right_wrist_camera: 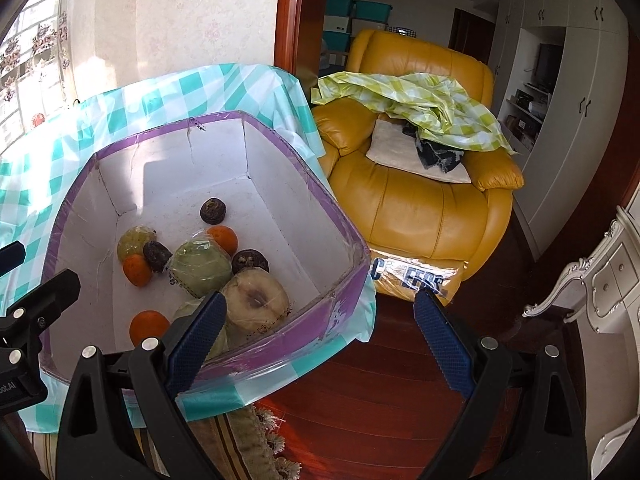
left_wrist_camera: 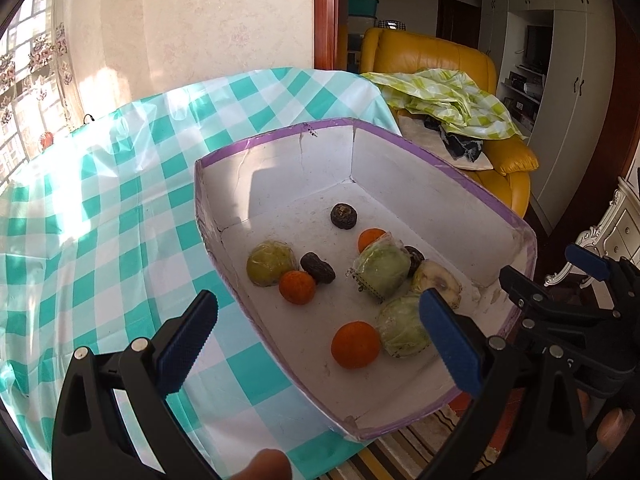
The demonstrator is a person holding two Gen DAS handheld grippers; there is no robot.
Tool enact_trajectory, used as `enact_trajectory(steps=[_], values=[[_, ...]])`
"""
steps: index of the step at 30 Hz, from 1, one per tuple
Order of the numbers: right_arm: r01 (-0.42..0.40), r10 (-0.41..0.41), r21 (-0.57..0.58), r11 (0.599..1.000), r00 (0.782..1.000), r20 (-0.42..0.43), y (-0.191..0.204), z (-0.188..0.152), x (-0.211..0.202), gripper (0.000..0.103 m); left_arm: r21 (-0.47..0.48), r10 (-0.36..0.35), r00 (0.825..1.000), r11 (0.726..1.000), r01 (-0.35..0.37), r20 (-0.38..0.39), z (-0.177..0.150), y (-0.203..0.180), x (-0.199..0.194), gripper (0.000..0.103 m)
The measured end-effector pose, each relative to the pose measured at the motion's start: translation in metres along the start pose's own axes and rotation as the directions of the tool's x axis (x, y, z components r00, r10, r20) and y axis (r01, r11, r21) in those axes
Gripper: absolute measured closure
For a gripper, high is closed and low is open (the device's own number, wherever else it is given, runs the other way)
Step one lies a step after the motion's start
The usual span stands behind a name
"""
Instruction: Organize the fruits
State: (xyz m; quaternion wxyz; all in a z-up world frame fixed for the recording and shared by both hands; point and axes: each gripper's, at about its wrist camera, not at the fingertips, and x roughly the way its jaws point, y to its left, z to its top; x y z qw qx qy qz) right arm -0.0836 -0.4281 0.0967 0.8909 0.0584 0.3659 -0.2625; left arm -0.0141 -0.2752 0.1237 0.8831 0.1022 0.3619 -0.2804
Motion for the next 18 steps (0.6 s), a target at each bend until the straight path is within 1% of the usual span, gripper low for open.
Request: enact_trajectory(steps=[3,5,10,13,18], values=[[0.006,-0.006,-0.006,1.000,1.000,0.005,0.0015,-0.0003,-0.0008,0.012,-0.014,-0.049,0.999,0.999,0.049,-0.009,-0.0001,0.0020,0.0018,0.002],[0.010,-0.010,-0.008,1.000,1.000,0.007,0.0022,0.0004,-0.0012,0.012,-0.011,-0.035,0.999,0.999,0.035,-0.010,0.0004,0.0007,0.0021,0.002],[0.017,-0.016,-0.015,1.000,1.000,0.015,0.0024,0.0015,-0.0034,0.012,-0.001,-0.045,0.999,0.999,0.045,-0.016,0.0009,-0.0024,0.0020,0.002],[0.025,-0.025,-0.022,0.999,1.000,0.017,0.0033,0.0018,-0.0041,0.012,-0.001,-0.037,0.999,0.999,0.037,-0.026,0.0005,-0.0024,0.0031,0.002],[0.025,-0.025,-0.024,0.999,1.000,0.016,0.0033,0.0017,-0.0044,0.012,-0.015,-0.059,0.998,0.998,0.058,-0.039,0.0000,-0.0003,0.0047,0.002]])
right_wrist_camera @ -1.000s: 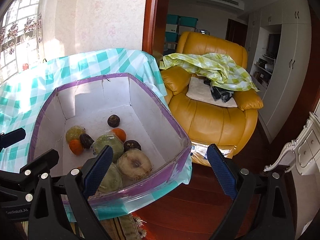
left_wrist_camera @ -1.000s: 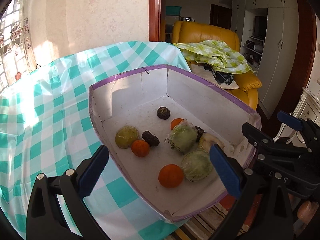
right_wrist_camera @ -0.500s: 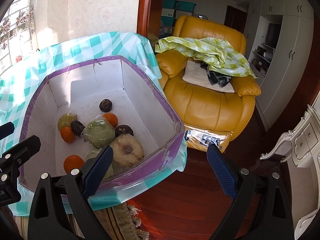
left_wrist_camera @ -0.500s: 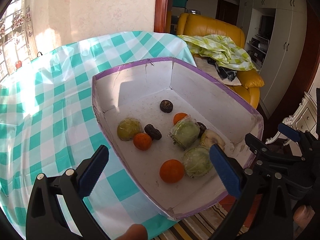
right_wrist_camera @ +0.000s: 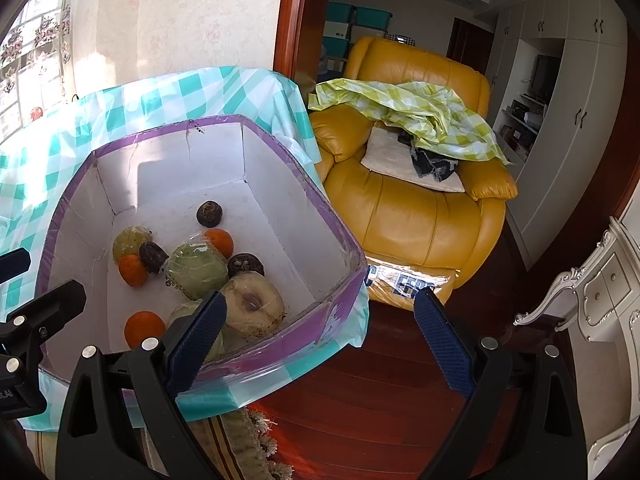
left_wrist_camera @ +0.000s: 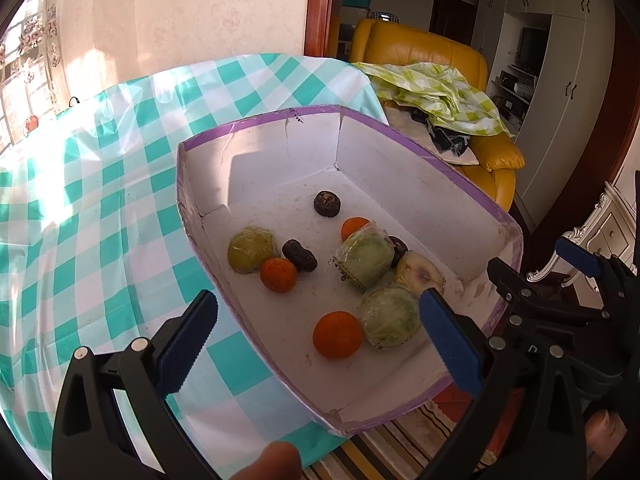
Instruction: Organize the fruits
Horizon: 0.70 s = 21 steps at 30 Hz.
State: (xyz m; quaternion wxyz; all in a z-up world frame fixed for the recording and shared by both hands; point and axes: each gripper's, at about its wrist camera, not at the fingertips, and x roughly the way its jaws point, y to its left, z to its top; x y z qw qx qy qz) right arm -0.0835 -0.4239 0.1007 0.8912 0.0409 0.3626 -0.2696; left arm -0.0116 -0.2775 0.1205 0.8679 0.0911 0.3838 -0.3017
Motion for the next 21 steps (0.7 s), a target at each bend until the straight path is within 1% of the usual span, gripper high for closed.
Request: enact_trajectory(steps=[21], values=[[-0.004,0.004,-0.003,1.000,1.000,-0.005,-0.0037,-0.0025,-0.0001,0.012,0.016,0.015,1.000,1.000,-0.015,0.005,0.0025,-0.0034,0.0011,0.002]])
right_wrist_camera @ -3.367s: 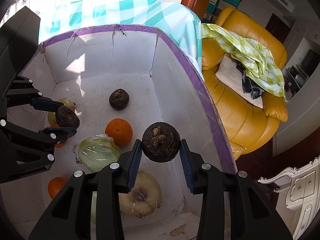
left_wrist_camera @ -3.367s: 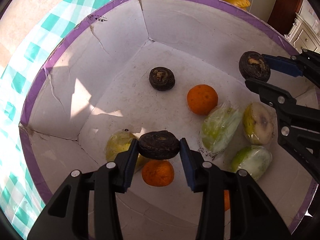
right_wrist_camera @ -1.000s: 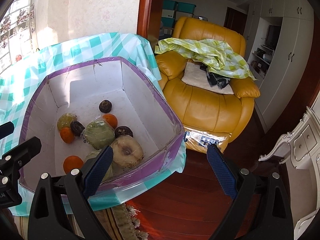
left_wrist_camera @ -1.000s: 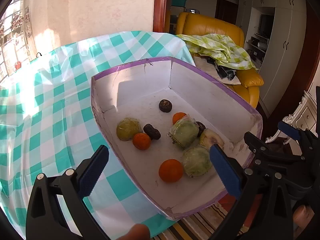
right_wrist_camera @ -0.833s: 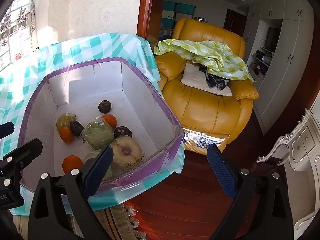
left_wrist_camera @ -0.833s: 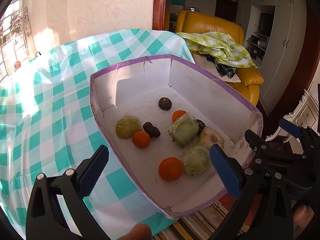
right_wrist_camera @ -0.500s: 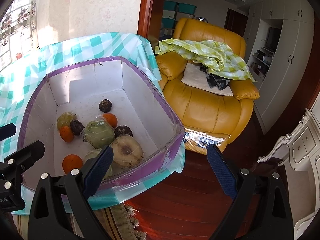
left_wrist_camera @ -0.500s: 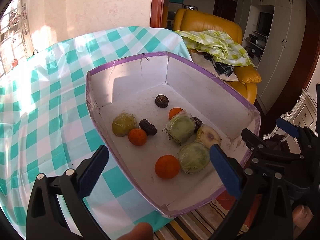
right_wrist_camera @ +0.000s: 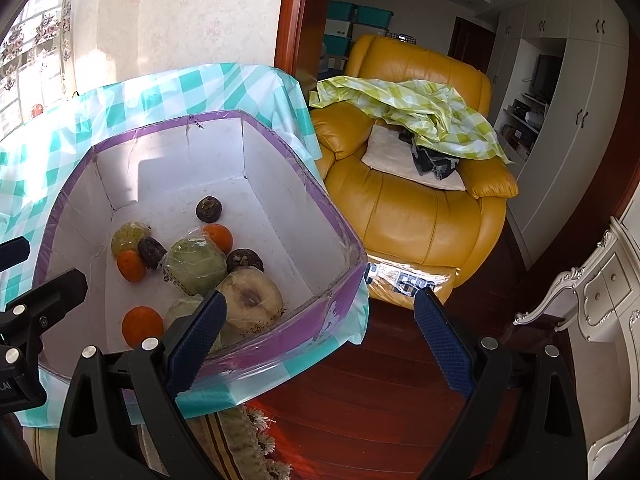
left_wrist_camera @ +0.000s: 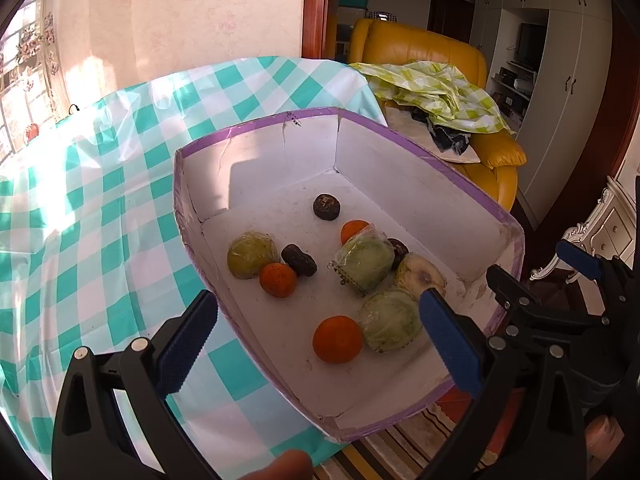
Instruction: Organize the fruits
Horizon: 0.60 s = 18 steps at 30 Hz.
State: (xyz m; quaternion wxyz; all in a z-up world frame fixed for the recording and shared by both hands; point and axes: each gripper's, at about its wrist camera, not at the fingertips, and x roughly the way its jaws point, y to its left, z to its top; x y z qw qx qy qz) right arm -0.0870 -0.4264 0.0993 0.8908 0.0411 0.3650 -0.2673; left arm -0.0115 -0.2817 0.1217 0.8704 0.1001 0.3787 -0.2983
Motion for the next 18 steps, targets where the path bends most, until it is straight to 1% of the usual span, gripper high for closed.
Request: enact_trajectory(steps=[18], values=[[-0.001,0.001,-0.001,1.000,1.000,-0.003,-0.0009,-0.0013,0.0006,0.012,-0.003,-0.002,1.000,1.000,0.002,-0.002,0.0019,0.0018,0.0016,0.002]])
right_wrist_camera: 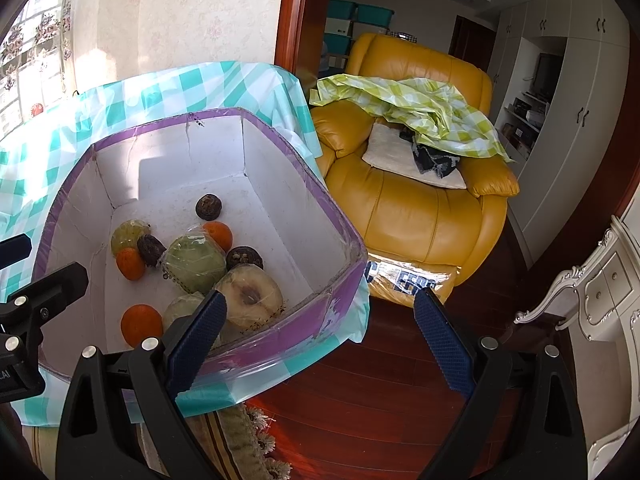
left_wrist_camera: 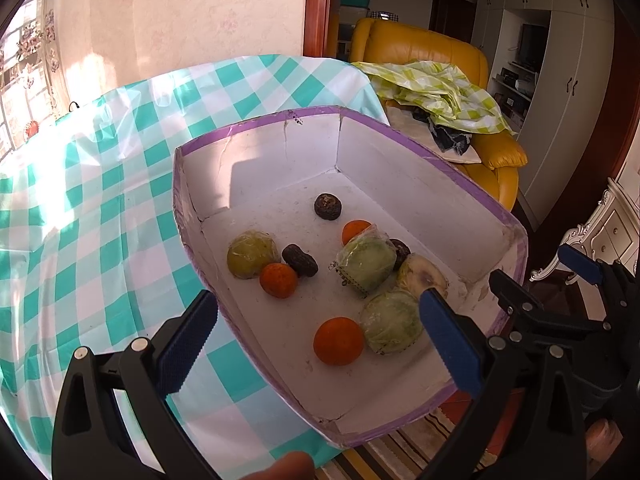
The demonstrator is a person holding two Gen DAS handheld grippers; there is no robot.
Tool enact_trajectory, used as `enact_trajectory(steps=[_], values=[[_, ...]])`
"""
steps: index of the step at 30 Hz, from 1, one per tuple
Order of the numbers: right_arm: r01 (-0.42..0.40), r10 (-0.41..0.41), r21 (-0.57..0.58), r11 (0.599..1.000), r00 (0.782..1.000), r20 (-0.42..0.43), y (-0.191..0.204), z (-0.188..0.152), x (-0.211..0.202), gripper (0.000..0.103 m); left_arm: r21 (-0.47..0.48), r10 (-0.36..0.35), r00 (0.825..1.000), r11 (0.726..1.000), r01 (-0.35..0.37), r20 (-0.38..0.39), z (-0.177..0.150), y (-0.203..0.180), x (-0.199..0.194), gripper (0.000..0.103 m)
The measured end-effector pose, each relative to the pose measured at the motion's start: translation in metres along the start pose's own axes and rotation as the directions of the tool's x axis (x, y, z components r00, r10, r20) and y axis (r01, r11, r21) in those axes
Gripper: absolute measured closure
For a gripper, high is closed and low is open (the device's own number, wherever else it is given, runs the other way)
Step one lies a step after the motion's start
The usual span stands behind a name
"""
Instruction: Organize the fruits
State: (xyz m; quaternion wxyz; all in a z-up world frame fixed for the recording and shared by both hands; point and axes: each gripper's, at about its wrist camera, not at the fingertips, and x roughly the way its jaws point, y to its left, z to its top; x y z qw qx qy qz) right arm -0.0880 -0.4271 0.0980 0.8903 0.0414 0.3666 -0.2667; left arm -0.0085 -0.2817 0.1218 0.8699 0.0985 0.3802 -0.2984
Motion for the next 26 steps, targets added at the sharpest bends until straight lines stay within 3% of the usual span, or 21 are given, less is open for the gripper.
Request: enact_trajectory(steps=[12,17,20,23,26], values=[[0.001,-0.001,0.000,1.000,1.000,0.002,0.000,0.000,0.001,0.012,-0.012,-0.020,1.000,1.000,0.020,-0.015,0.000,0.001,0.009,0.002],[0.004,-0.004,0.008,1.000,1.000,0.004,-0.002,-0.001,0.001,0.012,-0.008,0.008,1.000,1.000,-0.008,0.016,0.003,-0.004,0.009,0.002],[0.001,-0.001,0.028,1.000,1.000,0.010,-0.004,0.000,-0.001,0.012,0.010,-0.041,0.998,0.999,0.041,0.043,0.005,-0.007,0.000,0.002],[-0.027,0.025,0.027,0.999,0.997,0.067,0.001,0.004,-0.019,0.012,-0.032,-0.062,0.994,0.997,0.065,0.087,0.005,0.011,-0.019,0.002],[-0.108,0.105,0.008,0.994,0.982,0.159,0.015,0.008,-0.050,0.012,-0.096,0.016,0.990,0.995,-0.002,0.141,-0.006,0.050,-0.048,0.002]])
